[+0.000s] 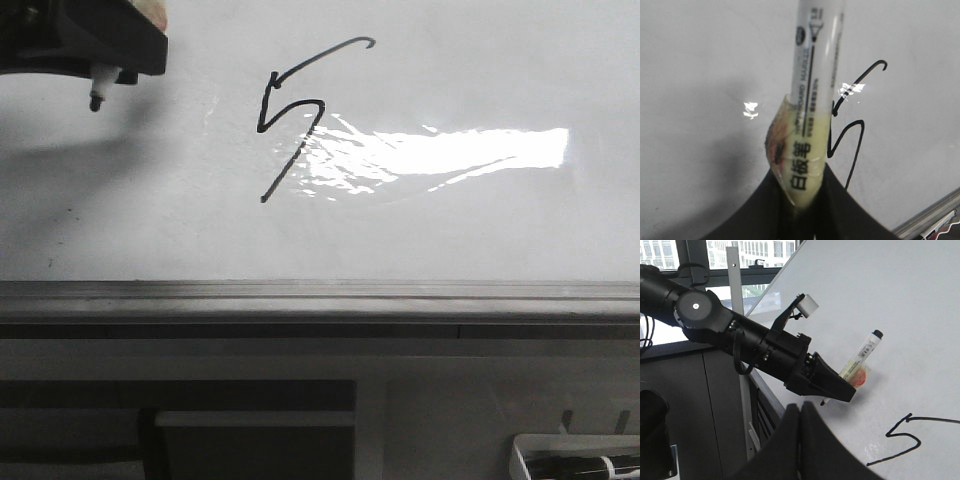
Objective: Write number 5 on whiteboard
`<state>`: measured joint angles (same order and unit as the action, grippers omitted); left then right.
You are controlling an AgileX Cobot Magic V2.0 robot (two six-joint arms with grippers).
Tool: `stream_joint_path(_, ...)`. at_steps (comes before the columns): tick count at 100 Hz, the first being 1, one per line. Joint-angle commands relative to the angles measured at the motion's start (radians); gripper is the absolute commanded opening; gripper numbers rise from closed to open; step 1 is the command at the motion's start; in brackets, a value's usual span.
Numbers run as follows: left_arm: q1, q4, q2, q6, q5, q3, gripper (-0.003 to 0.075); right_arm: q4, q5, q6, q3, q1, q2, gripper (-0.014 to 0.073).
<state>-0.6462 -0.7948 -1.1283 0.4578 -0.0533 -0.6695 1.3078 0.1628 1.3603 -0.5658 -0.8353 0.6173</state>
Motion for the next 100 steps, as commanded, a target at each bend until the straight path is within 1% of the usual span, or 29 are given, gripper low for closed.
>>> stream_joint_path(1, -0.005, -0.024, -0.002, -0.012, 0.066, -0.027, -0.0021, 0.014, -0.031, 0.002, -0.027, 0.001, -0.003, -0.0061)
stream_joint_path(33, -0.009, -0.076, -0.057, -0.012, 0.1, -0.027, -0.0021, 0.014, -0.044, 0.002, -0.027, 0.001, -0.003, -0.0061)
stream_joint_path(64, -0.009, -0.078, -0.093, -0.012, 0.199, -0.027, -0.0021, 0.014, -0.044, 0.002, -0.027, 0.001, -0.003, -0.0061)
stream_joint_path(100, -0.009, -0.095, -0.152, -0.012, 0.148, -0.027, -0.002, 0.018, -0.043, 0.002, -0.027, 0.001, -0.003, -0.0061)
